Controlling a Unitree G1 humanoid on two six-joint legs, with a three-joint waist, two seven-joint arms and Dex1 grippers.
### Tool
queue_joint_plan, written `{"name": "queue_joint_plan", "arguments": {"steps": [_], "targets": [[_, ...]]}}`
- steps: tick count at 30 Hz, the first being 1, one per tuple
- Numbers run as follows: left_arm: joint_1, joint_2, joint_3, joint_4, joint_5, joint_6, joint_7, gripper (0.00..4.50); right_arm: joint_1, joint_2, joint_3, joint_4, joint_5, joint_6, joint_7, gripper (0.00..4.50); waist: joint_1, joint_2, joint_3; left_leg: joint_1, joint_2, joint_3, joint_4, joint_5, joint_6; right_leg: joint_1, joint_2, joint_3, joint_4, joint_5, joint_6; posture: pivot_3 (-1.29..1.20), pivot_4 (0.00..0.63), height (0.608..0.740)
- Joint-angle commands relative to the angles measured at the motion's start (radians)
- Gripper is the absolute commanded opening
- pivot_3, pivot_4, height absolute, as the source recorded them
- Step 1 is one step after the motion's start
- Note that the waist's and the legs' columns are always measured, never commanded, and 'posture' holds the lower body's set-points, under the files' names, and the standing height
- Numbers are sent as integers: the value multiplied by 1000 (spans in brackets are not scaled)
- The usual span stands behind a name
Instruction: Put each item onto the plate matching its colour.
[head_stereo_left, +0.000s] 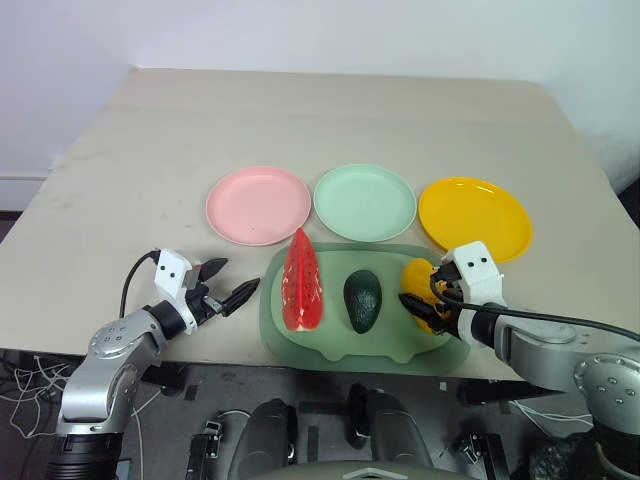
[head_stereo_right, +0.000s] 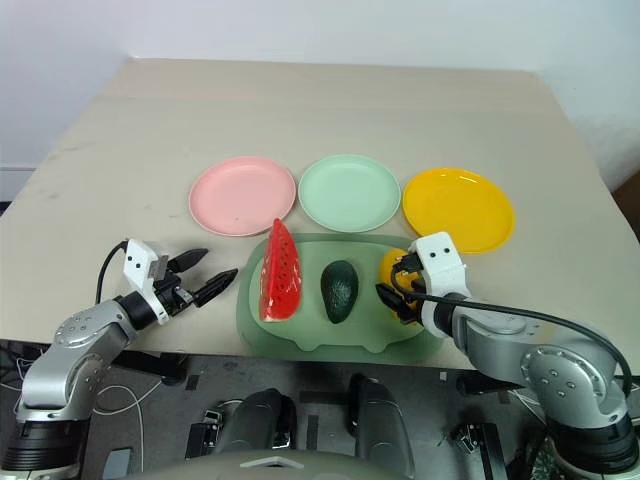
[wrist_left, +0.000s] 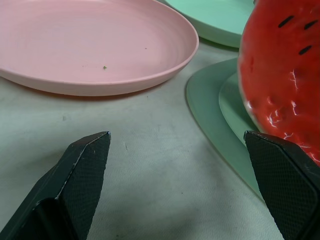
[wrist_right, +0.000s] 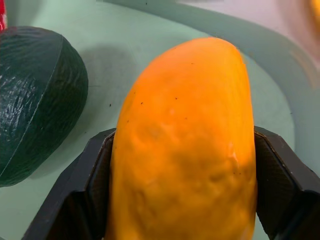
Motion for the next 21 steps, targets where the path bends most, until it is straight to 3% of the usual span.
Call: {"name": "queue_joint_plan", "arguments": {"steps": [1, 3, 7, 13, 16, 19, 21], "targets": [[-19, 3, 19, -24, -3, -24, 6, 4500, -113, -43, -79, 32, -4, -34, 47, 3211, -2, 0, 0, 0, 0, 0, 0, 0, 0, 0, 0, 0, 0, 0, 0, 0, 150, 740], [-31, -1, 18, -14, -1, -29, 8, 4500, -199, -72, -94, 114, -49, -47, 84, 3211, -2, 0, 0, -1, 0, 1, 0, 0, 0, -1, 0, 0, 0, 0, 0, 0, 150, 740], [-58, -17, 19, 1, 2, -38, 21, 4500, -328, -151, 41, 389, -354, -187, 236, 3211, 2, 0, 0, 0, 0, 0, 0, 0, 0, 0, 0, 0, 0, -1, -2, 0, 150, 740], [-86, -41, 14, 17, 16, -65, 44, 4500, -489, -104, 198, 841, -674, -423, 448, 3211, -5, 0, 0, -1, -2, 2, 0, 0, 1, -1, 0, 0, -1, 1, 1, 0, 150, 740], [-84, -50, 18, 7, 18, -72, 57, 4500, -532, -84, 221, 955, -765, -489, 532, 3211, -4, 0, 0, -1, -2, 2, 0, 0, 1, -1, 0, 0, -1, 1, 1, 0, 150, 740], [-67, -54, 25, -8, 15, -74, 68, 4500, -545, -80, 206, 973, -812, -508, 590, 4263, -5, 0, 0, -1, 0, 2, 0, 0, 1, -2, 0, 0, 0, 1, 1, 0, 150, 740], [-54, -58, 22, -18, 15, -74, 72, 4500, -531, -88, 200, 922, -845, -524, 609, 4486, -4, 0, 0, -1, 0, 2, 0, 0, 1, -1, 0, 0, 0, 1, 1, 0, 150, 740]]}}
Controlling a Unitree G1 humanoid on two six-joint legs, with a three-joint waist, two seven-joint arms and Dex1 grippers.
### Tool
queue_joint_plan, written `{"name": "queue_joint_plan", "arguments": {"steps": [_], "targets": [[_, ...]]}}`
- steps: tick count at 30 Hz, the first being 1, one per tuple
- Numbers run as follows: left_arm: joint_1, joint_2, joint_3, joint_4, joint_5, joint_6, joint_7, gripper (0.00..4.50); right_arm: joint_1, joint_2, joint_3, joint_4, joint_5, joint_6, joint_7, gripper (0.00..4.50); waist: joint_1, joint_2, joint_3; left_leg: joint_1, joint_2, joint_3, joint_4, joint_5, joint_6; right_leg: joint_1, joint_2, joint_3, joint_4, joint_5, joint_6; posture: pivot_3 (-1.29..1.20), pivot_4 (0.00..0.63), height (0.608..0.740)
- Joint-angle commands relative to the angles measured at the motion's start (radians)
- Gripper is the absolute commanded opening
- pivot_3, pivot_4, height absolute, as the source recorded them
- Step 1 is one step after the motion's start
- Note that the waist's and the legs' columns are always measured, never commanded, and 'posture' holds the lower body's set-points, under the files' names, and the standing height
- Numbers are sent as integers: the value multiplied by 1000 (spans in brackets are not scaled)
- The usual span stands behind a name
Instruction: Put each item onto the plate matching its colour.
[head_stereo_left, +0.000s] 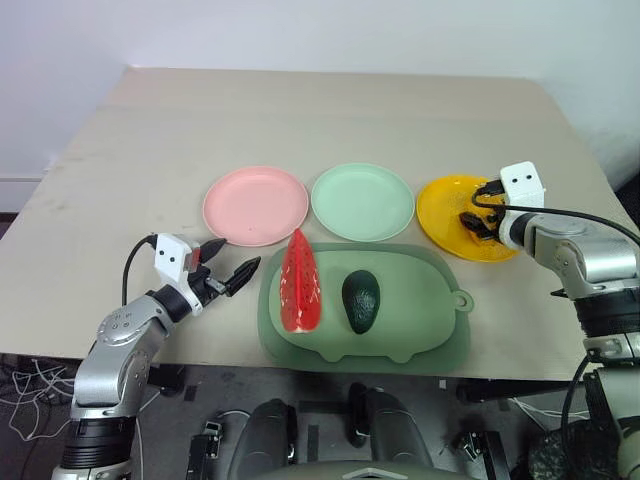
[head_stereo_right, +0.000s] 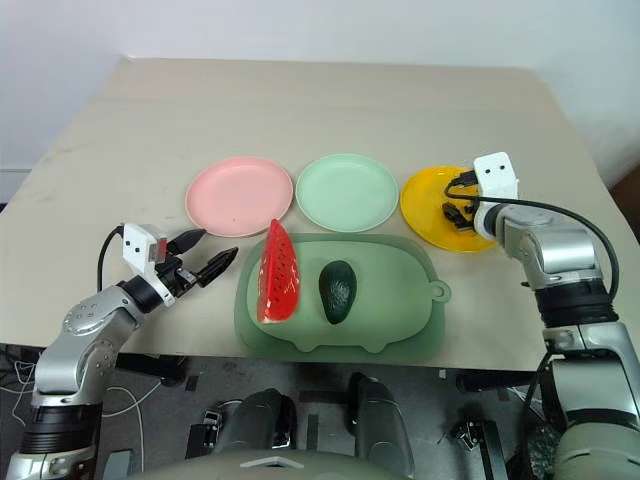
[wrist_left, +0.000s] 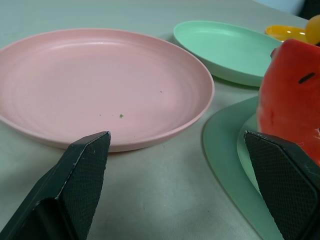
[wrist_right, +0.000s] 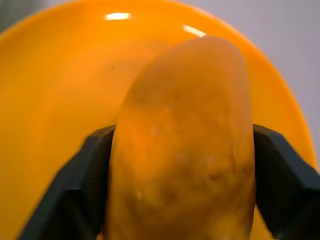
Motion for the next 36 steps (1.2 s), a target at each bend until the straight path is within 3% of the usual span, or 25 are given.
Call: {"name": "queue_joint_plan", "arguments": {"steps": [1, 7, 12, 15, 19, 25, 33, 36], "targets": [[21, -4, 16, -52, -2, -25, 11, 4500, 0, -20, -39, -98, -63, -39, 42, 4486, 1, 0, 0, 0, 0, 0, 0, 0, 0, 0, 0, 0, 0, 0, 0, 0, 150, 740], [29, 5, 20, -57, -13, -15, 9, 4500, 130, -120, -131, -391, -141, -49, 73, 4486, 10, 0, 0, -1, 0, 0, 0, 0, 0, 0, -1, 0, 0, 0, 0, 0, 150, 740], [24, 19, 14, -50, -18, -3, -9, 4500, 259, -94, -298, -770, 113, 174, 166, 4486, 1, 0, 0, 0, 1, 0, 0, 0, 0, 0, 0, 0, -1, 0, 0, 0, 150, 740], [4, 25, 6, -35, -17, 3, -21, 4500, 303, 43, -358, -941, 358, 413, 105, 4486, 1, -1, -1, 1, 2, -1, 0, 0, 0, 1, 2, -1, 0, 0, 0, 0, 150, 740], [-27, 30, -7, -14, -14, 10, -38, 4500, 307, 256, -360, -1029, 535, 603, -48, 4486, 4, 0, -1, 1, 2, -2, 0, 0, -1, 0, 1, -1, 1, 0, -2, 0, 150, 740], [-52, 39, -13, 2, -16, 23, -60, 4500, 313, 448, -338, -1087, 593, 787, -220, 4486, 4, -1, -1, -1, 0, -1, 0, 0, 0, 0, -1, -1, 0, 1, -1, 0, 150, 740], [-48, 40, -11, -2, -14, 31, -73, 4500, 322, 519, -303, -1062, 577, 863, -283, 4486, 2, 0, -1, 0, 0, -1, 0, 0, -1, 0, 0, -1, 1, 1, -1, 0, 150, 740], [-34, 44, -8, -14, -13, 33, -75, 4500, 313, 491, -220, -1040, 529, 863, -280, 4486, 1, 0, -1, 0, 0, -1, 0, 0, -1, 0, 0, -1, 1, 0, -1, 0, 150, 740]]}}
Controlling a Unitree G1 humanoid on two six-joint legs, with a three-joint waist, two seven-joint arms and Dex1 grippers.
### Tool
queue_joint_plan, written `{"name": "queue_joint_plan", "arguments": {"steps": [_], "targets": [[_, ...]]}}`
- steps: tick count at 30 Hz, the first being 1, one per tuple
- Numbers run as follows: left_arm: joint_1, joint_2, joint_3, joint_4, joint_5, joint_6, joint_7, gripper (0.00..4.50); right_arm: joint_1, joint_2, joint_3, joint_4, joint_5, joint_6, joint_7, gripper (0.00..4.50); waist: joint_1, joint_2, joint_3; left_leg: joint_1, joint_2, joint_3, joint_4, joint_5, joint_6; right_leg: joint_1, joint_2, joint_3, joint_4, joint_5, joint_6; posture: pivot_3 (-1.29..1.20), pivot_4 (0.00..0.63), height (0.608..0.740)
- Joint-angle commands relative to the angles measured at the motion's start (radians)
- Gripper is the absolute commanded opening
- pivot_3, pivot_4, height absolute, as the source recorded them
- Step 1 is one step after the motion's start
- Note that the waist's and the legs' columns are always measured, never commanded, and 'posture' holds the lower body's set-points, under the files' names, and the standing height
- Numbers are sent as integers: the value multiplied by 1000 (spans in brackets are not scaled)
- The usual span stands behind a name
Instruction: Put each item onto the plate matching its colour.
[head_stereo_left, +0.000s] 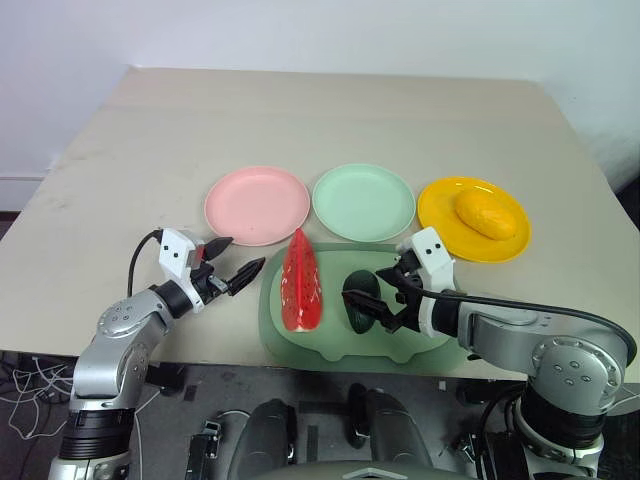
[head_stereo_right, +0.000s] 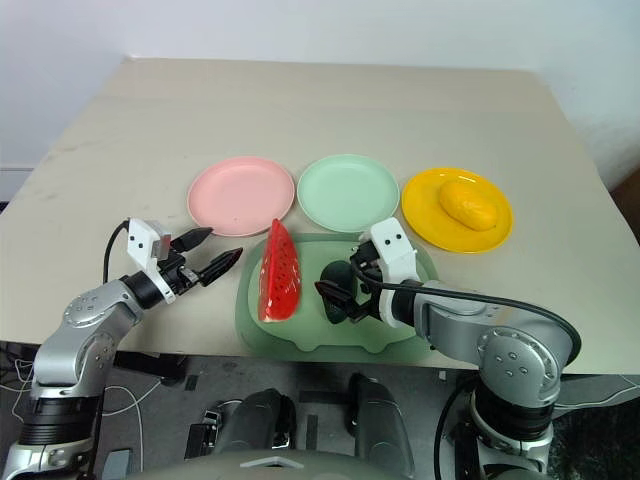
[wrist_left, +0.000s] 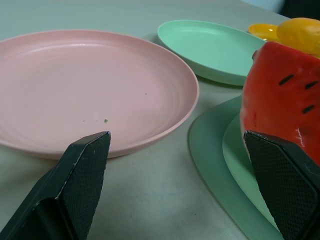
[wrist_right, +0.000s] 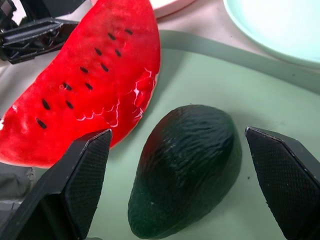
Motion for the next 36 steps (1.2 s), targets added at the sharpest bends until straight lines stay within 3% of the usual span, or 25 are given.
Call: {"name": "queue_joint_plan", "arguments": {"steps": [1, 9, 12, 15, 23, 27, 31, 36], "targets": [[12, 17, 6, -34, -5, 1, -6, 4500, -14, -19, 73, 14, -46, 7, 0, 4486, -1, 0, 0, 0, 0, 0, 0, 0, 0, 0, 0, 0, 0, 0, 0, 0, 150, 740], [40, 26, 29, -58, -11, 0, 8, 4500, -25, -70, 161, 58, -155, -47, 40, 4486, -1, 0, 0, 0, 0, 0, 0, 0, 0, 0, 0, 0, 0, 0, 0, 0, 150, 740], [46, 25, 35, -64, -11, -3, 14, 4500, -30, -75, 168, 69, -183, -68, 58, 3908, -1, 0, 0, 0, 0, 0, 0, 0, 0, 0, 0, 0, 0, 0, 0, 0, 150, 740], [47, 24, 39, -66, -12, -6, 19, 4500, -37, -87, 181, 67, -208, -87, 79, 3012, 0, 0, 0, 0, 0, 0, 0, 0, 0, 0, 0, 0, 0, 0, 0, 0, 150, 740], [44, 24, 49, -61, -8, -17, 28, 4500, -124, -155, 152, 67, -256, -209, 171, 2997, -1, 0, 0, 0, 0, 0, 0, 0, 0, -1, 0, 0, 0, 0, 0, 0, 150, 740], [33, 20, 51, -62, -7, -17, 39, 4500, -268, -191, 185, 257, -363, -356, 214, 2997, -5, 0, 0, 0, 0, 0, 0, 0, 0, -1, 0, 0, 0, 0, 0, 0, 150, 740], [42, 21, 54, -75, -8, -15, 45, 4500, -387, -214, 318, 558, -530, -573, 304, 2997, -8, 0, 0, 0, -1, 1, -1, 0, 0, -1, 0, 0, 0, 0, 0, 0, 150, 740], [49, 32, 74, -143, -28, 28, 74, 4500, -486, -169, 429, 923, -705, -854, 409, 2997, -19, 0, 0, -1, -1, 1, -1, 0, 0, -1, 0, 0, 0, 0, 0, 0, 150, 740]]}}
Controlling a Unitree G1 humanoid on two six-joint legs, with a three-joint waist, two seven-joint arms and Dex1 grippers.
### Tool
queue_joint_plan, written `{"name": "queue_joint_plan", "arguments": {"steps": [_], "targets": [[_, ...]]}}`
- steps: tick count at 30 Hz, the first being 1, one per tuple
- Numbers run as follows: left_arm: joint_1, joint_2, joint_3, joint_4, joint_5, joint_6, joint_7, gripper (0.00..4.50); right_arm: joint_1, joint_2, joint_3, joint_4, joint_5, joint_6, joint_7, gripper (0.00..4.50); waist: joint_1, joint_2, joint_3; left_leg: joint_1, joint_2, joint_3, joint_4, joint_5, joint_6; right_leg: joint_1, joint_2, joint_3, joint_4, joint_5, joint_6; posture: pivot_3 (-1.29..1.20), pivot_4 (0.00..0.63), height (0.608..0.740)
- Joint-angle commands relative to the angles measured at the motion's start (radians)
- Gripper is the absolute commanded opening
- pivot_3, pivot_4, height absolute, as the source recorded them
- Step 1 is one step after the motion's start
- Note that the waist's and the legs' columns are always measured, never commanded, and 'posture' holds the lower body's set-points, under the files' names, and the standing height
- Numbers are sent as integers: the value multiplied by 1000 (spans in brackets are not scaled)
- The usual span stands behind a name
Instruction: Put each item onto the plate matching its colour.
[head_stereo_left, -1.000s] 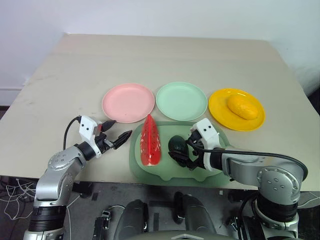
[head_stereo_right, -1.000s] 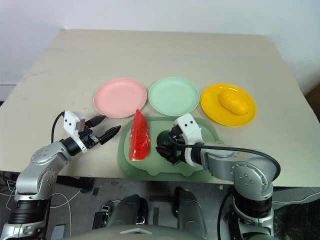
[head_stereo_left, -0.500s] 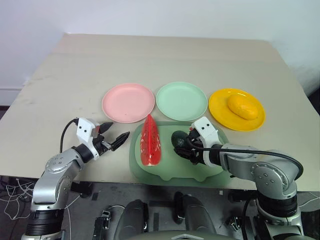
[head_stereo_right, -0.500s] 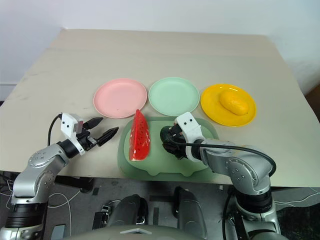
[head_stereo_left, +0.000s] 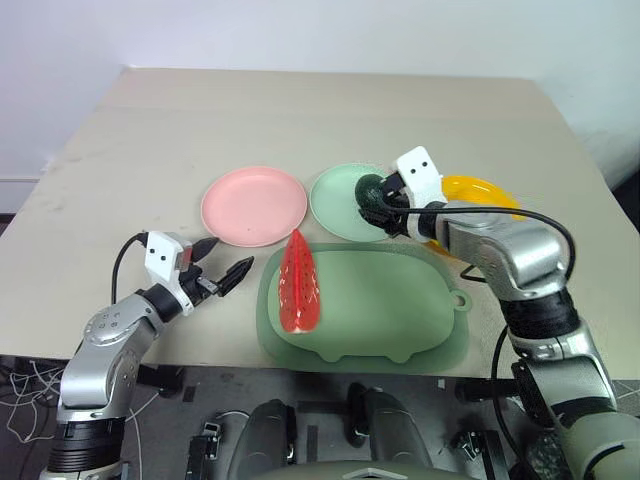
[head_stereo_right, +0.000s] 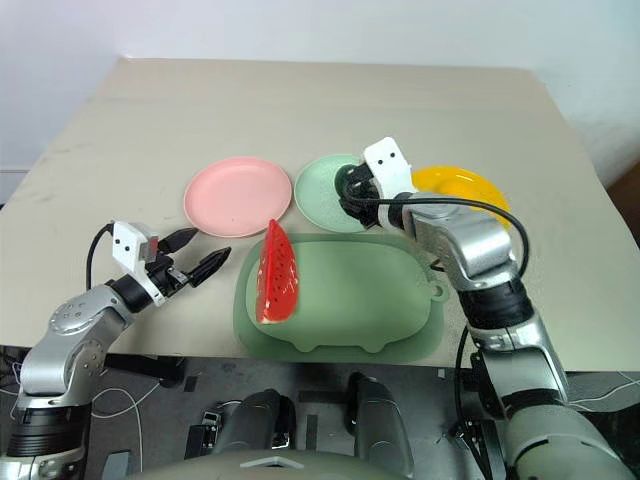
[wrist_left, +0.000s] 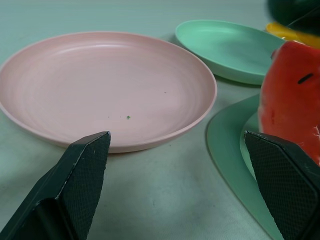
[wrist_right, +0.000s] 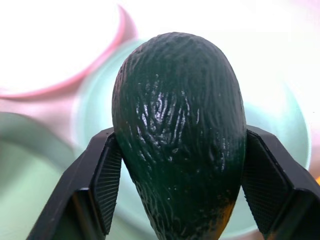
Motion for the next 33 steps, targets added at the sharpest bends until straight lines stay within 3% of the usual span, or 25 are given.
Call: {"name": "queue_joint_plan", "arguments": {"steps": [1, 2, 3, 5, 6, 9, 13, 16, 20, 25, 29, 33], "targets": [[1, 18, 29, -111, -32, 38, 31, 4500, -74, 34, 39, 197, -106, -198, 73, 2997, -5, 0, 0, 0, 0, 0, 0, 0, 0, 0, 0, 0, 0, 0, 0, 0, 150, 740], [6, 20, 31, -136, -36, 53, 42, 4500, -84, 42, 45, 233, -124, -232, 90, 2997, -6, 0, 0, 0, 0, 0, 0, 0, 0, 0, 0, 0, 0, 0, 0, 0, 150, 740], [9, 22, 34, -152, -39, 63, 48, 4500, -91, 50, 48, 258, -139, -257, 104, 3720, -6, 0, 0, 0, 0, 0, 0, 0, 0, 0, 0, 0, 0, 0, 0, 0, 150, 740], [28, 36, 40, -245, -52, 125, 92, 4500, -89, 44, 59, 271, -182, -336, 137, 4394, -7, 0, 0, 0, 1, 0, 0, 0, 0, 0, 0, 0, 0, 0, 0, 0, 150, 740], [36, 44, 43, -289, -60, 157, 110, 4500, -83, 38, 62, 262, -200, -369, 154, 4473, -8, 1, 1, 0, 1, 0, 0, 0, 0, 0, 0, 0, 0, 0, 0, 0, 150, 740], [29, 41, 66, -418, -149, 262, 185, 4500, -43, 4, 43, 193, -242, -452, 181, 4473, -5, 1, 1, 0, 1, 0, 0, 0, 0, -1, 0, 0, 0, 0, 0, 0, 150, 740], [-96, -10, 27, -568, -259, 491, 422, 4500, 79, -77, -86, 19, -219, -545, 206, 4473, 17, 1, 1, 0, 0, -3, 0, 0, 0, 1, -2, -1, 0, 0, 1, 0, 150, 740], [-181, -27, -13, -607, -296, 643, 538, 4500, 152, -105, -157, -71, -196, -600, 229, 4473, 19, 0, 1, 1, -1, -3, 1, 0, -1, 4, -2, -1, 0, 1, 2, 0, 150, 740], [-266, -97, 2, -619, -444, 836, 674, 4500, 279, -147, -257, -207, -107, -632, 328, 4473, 15, 0, 1, 3, 0, -3, 1, 1, -1, 5, 1, 0, 0, 1, 2, 0, 150, 740], [-358, -194, -11, -602, -545, 1063, 792, 4500, 412, -187, -283, -316, -42, -615, 424, 4473, 16, 0, 1, 3, -1, -4, 1, 1, -2, 5, 0, -1, 0, 1, 2, 0, 150, 740], [-386, -298, -17, -594, -539, 1203, 851, 4500, 441, -167, -270, -360, -39, -617, 434, 4473, 17, 0, 1, 4, -2, -3, 1, 1, -3, 5, 0, 0, 0, 1, 2, 0, 150, 740], [-348, -292, -68, -562, -503, 1223, 904, 4500, 448, -158, -273, -393, -1, -580, 446, 4473, 18, 0, 1, 4, -3, -4, 1, 3, -6, 5, 1, 0, 0, 1, 1, 0, 150, 740]]}}
